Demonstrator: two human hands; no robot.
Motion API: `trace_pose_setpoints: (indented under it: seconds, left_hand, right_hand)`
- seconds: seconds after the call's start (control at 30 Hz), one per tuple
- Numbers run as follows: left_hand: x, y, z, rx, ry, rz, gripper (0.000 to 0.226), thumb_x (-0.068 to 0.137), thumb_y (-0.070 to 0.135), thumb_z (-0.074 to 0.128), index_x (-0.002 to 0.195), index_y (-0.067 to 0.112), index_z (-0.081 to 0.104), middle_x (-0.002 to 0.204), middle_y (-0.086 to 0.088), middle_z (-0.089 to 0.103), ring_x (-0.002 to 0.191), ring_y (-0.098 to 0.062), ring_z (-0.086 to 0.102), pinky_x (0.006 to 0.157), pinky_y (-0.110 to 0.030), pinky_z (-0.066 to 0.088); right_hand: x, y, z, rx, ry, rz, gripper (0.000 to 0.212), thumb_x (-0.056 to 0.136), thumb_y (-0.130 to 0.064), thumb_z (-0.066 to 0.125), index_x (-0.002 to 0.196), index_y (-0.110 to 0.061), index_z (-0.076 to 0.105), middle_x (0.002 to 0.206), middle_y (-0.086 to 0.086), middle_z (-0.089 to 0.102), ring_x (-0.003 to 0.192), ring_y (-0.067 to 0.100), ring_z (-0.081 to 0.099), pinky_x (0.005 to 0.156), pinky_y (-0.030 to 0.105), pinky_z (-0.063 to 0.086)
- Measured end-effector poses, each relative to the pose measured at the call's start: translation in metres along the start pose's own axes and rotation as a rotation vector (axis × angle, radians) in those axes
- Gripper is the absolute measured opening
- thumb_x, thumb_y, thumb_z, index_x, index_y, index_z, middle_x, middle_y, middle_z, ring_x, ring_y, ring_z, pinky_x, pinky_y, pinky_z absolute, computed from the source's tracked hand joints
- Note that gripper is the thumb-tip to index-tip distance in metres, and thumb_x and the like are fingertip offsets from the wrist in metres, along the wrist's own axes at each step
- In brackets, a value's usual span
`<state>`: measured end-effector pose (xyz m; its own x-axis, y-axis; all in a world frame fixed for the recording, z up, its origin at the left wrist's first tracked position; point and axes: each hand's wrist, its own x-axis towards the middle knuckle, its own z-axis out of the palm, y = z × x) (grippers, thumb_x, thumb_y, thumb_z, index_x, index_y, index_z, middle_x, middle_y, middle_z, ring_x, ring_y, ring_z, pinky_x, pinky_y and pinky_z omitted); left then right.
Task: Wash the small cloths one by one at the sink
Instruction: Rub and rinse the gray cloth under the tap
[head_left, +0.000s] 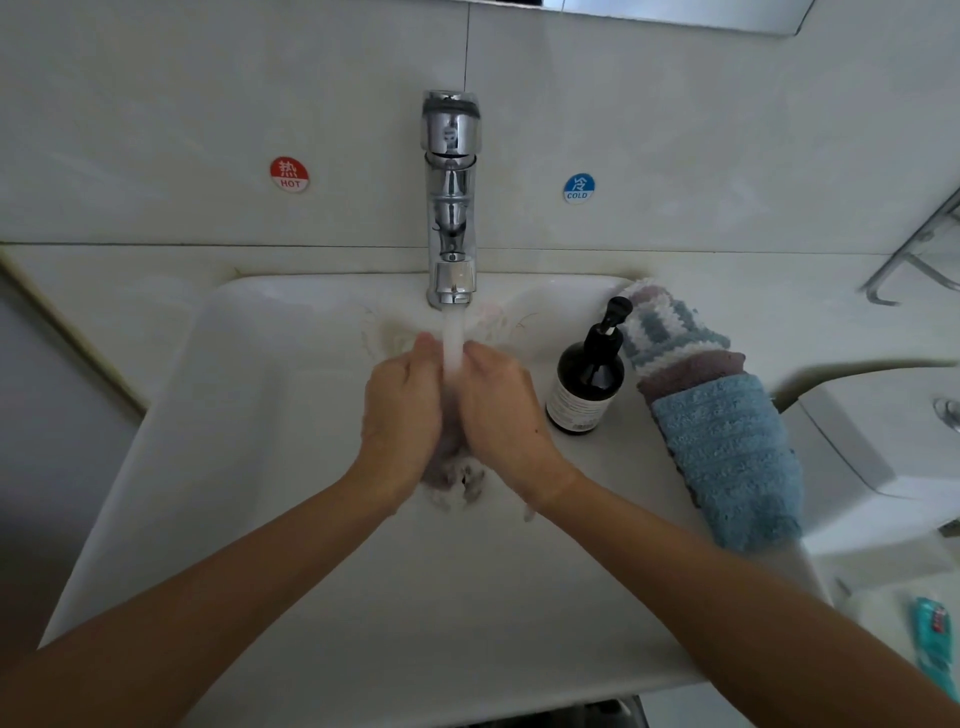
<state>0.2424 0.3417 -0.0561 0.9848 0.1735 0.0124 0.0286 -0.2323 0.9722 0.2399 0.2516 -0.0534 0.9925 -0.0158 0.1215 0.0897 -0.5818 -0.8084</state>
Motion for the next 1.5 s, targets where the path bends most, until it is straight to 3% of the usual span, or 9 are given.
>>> trace_pose_setpoints:
  seconds: [0.17, 0.3, 0.43, 0.53, 0.67, 0.8, 1.2, 1.4, 1.5]
  left_hand:
    - [0.0, 0.004, -0.003, 0.059, -0.05, 0.101, 0.014, 0.103, 0.032, 0.038, 0.11, 0.021, 0.044, 0.084, 0.011, 0.058, 0.07, -0.001, 0.058, 0.058, -0.009, 0.044]
    - [-0.009, -0.001, -0.005, -0.021, -0.17, 0.156, 0.032, 0.098, 0.024, 0.05, 0.118, 0.043, 0.033, 0.105, 0.001, 0.06, 0.086, -0.019, 0.066, 0.067, -0.04, 0.059]
    - [-0.016, 0.0, -0.003, -0.126, -0.219, 0.147, 0.045, 0.092, 0.0, 0.049, 0.121, 0.033, 0.038, 0.109, -0.005, 0.056, 0.081, -0.009, 0.064, 0.056, -0.019, 0.053]
    - [-0.008, -0.003, -0.005, -0.034, -0.109, 0.196, 0.033, 0.096, 0.01, 0.053, 0.123, 0.027, 0.044, 0.1, 0.004, 0.061, 0.081, -0.005, 0.064, 0.061, -0.017, 0.052]
    - [0.001, -0.007, -0.012, 0.026, -0.076, 0.213, 0.007, 0.099, 0.025, 0.05, 0.106, 0.024, 0.053, 0.077, 0.005, 0.062, 0.052, -0.005, 0.06, 0.043, -0.019, 0.045]
    - [0.005, -0.012, -0.014, 0.143, -0.009, 0.277, 0.031, 0.099, 0.029, 0.049, 0.069, 0.022, 0.044, 0.058, 0.005, 0.049, 0.043, -0.004, 0.045, 0.041, -0.017, 0.037]
    - [0.003, -0.001, -0.007, 0.045, 0.027, 0.118, 0.051, 0.101, 0.034, 0.041, 0.065, 0.001, 0.056, 0.057, -0.017, 0.058, 0.05, -0.031, 0.057, 0.047, -0.042, 0.045]
    - [-0.007, -0.005, -0.006, 0.023, -0.07, 0.258, 0.017, 0.1, 0.03, 0.045, 0.083, 0.027, 0.045, 0.066, 0.006, 0.049, 0.052, -0.005, 0.05, 0.048, -0.021, 0.041]
    - [-0.015, -0.005, 0.0, -0.091, -0.143, 0.239, 0.021, 0.099, 0.017, 0.049, 0.113, 0.028, 0.037, 0.09, 0.009, 0.053, 0.073, 0.004, 0.06, 0.056, -0.014, 0.049]
  right_hand:
    - [-0.001, 0.002, 0.001, 0.302, 0.076, 0.094, 0.028, 0.103, -0.025, 0.041, 0.08, -0.018, 0.053, 0.071, -0.001, 0.055, 0.059, 0.003, 0.049, 0.054, 0.019, 0.042]
    - [0.002, 0.002, -0.002, 0.549, 0.182, 0.183, 0.016, 0.103, -0.018, 0.041, 0.102, -0.028, 0.054, 0.089, 0.005, 0.066, 0.074, 0.02, 0.063, 0.066, 0.039, 0.054]
    - [0.004, 0.003, -0.011, 0.648, 0.161, 0.193, 0.03, 0.101, -0.007, 0.042, 0.111, -0.031, 0.056, 0.102, 0.004, 0.066, 0.094, 0.021, 0.067, 0.082, 0.043, 0.059]
    - [0.002, 0.003, -0.009, 0.557, 0.073, 0.194, 0.014, 0.1, -0.023, 0.049, 0.099, -0.03, 0.061, 0.088, 0.0, 0.066, 0.078, 0.019, 0.063, 0.061, 0.034, 0.052]
    - [-0.001, 0.007, 0.001, 0.482, -0.038, 0.212, 0.025, 0.092, -0.051, 0.058, 0.103, -0.029, 0.057, 0.092, -0.005, 0.067, 0.085, 0.012, 0.067, 0.072, 0.037, 0.059]
    - [-0.008, 0.005, 0.01, 0.515, -0.117, 0.27, 0.058, 0.081, -0.076, 0.049, 0.092, -0.021, 0.064, 0.082, 0.003, 0.07, 0.08, 0.024, 0.072, 0.078, 0.048, 0.06]
    - [-0.004, -0.003, 0.001, 0.363, 0.009, 0.218, 0.047, 0.103, -0.04, 0.039, 0.068, -0.015, 0.058, 0.059, 0.0, 0.059, 0.057, 0.017, 0.059, 0.058, 0.032, 0.046]
    - [-0.004, -0.002, 0.001, 0.446, 0.118, 0.186, 0.038, 0.103, -0.033, 0.038, 0.071, -0.022, 0.056, 0.071, 0.002, 0.061, 0.072, 0.023, 0.062, 0.075, 0.047, 0.055]
    - [0.001, 0.001, -0.006, 0.541, 0.189, 0.253, 0.034, 0.105, -0.031, 0.038, 0.078, -0.02, 0.055, 0.073, 0.003, 0.061, 0.067, 0.02, 0.06, 0.057, 0.034, 0.05]
